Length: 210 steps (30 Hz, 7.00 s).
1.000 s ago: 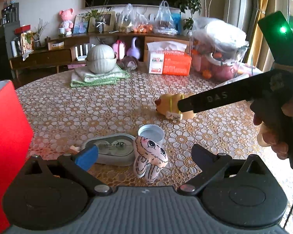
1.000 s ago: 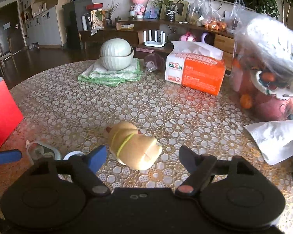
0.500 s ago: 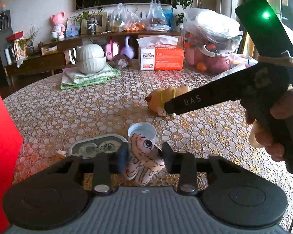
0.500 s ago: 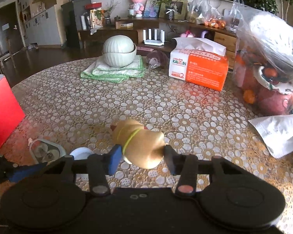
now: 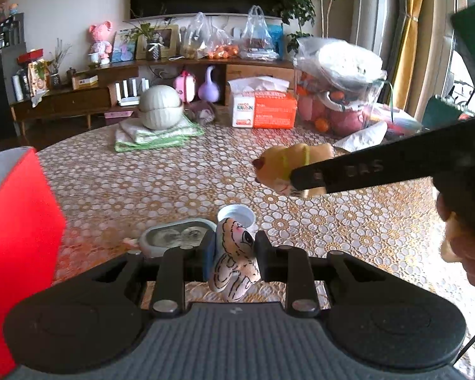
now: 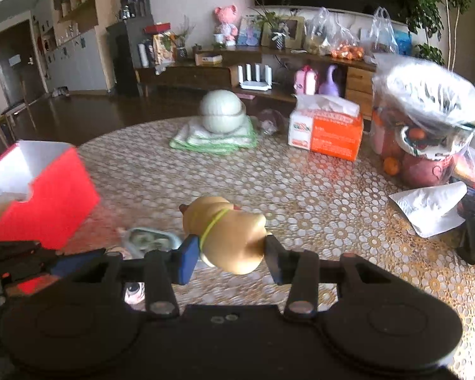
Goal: Organize objects
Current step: 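Carry the cat-face figure and yellow toy with both tools over the red box, then open left tool dropping the cat-face figure while right tool releases the yellow toy, then withdraw both open tools from the box back over the table, then close left tool on the grey tape dispenser while right tool grasps the white round lid, then carry the tape dispenser and white lid with both tools over the red box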
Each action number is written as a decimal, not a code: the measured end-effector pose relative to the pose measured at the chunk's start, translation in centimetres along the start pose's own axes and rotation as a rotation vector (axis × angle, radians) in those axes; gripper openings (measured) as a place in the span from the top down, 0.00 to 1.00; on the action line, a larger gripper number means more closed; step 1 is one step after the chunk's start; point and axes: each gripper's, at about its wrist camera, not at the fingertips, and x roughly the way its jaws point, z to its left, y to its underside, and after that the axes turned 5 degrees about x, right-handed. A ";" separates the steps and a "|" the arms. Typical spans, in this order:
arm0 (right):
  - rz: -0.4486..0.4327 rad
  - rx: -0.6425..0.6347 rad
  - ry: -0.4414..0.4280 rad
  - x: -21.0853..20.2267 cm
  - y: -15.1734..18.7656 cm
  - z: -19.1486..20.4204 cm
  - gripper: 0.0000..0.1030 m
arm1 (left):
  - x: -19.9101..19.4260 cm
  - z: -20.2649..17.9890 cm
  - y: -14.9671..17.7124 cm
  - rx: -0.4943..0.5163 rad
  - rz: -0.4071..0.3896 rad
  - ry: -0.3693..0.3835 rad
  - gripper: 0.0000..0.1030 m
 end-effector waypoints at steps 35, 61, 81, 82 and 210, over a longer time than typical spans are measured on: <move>-0.011 -0.244 -0.162 -0.8 -3.2 25.1 0.57 | -18.3 22.5 1.4 -0.120 -0.069 -0.292 0.75; 0.062 -0.277 -0.213 4.1 -3.1 28.4 0.36 | -14.2 28.9 5.3 -0.201 0.068 -0.344 0.75; -0.022 -0.254 -0.280 -5.0 -1.7 23.6 0.33 | -17.8 22.8 3.0 -0.206 0.007 -0.356 0.40; -0.027 -0.245 -0.274 -5.4 -1.6 23.2 0.32 | -18.1 22.3 2.9 -0.198 0.001 -0.353 0.40; -0.031 -0.170 -0.143 -1.9 -4.4 14.9 0.63 | -16.7 11.8 2.1 -0.089 -0.289 0.137 0.23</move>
